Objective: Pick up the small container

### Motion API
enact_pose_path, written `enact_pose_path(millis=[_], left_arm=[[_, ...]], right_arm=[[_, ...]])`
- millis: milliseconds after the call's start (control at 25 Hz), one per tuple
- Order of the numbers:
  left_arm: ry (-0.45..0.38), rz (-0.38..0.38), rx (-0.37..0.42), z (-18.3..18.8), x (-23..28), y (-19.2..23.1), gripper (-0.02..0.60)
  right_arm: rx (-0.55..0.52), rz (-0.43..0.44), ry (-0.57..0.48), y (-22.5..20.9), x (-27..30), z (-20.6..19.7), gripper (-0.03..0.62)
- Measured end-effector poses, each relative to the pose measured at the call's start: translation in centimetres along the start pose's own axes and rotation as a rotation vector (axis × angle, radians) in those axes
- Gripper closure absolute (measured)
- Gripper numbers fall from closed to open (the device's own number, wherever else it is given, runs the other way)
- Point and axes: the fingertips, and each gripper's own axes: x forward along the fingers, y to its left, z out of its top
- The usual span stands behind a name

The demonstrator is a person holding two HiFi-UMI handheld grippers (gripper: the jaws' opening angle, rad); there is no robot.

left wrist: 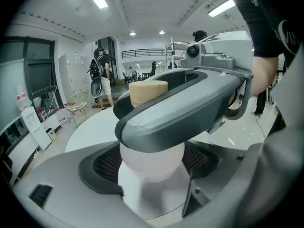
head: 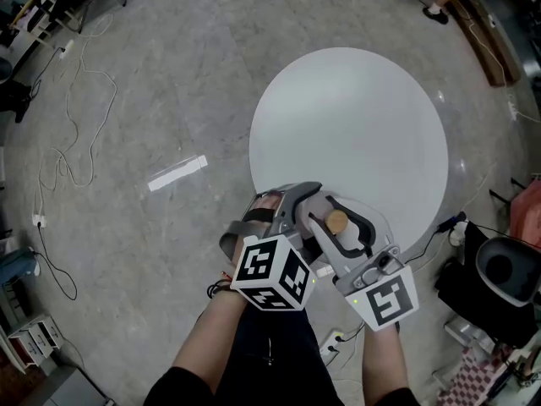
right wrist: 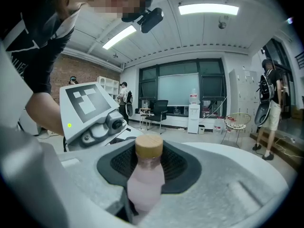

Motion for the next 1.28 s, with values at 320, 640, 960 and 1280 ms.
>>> enact_pose_path(millis=[320, 640, 960, 1280], left_arm=[[-0.002, 0.006, -0.011, 2.3, -1.7, 0.6, 0.222], [0.015, 0.027, -0.029, 4.0, -3.9, 1.4, 0.222], [0.019, 0.037, -0.031, 6.0, -6.1, 1.6, 0.222], [0.004, 0.045, -0.046, 8.1, -7.9, 1.3, 0.222]], right_arm=[[-0.005, 0.018, -0.007, -0.3, -0.6, 2.8, 0.468], [0.001, 0.044, -0.019, -0.1, -0.8, 5.7, 0.468], [0.0, 0.06, -0.042, 0.3, -1.5, 8.6, 0.468], [-0.007, 0.073, -0.034, 0.7, -2.5, 11.1, 0.468]])
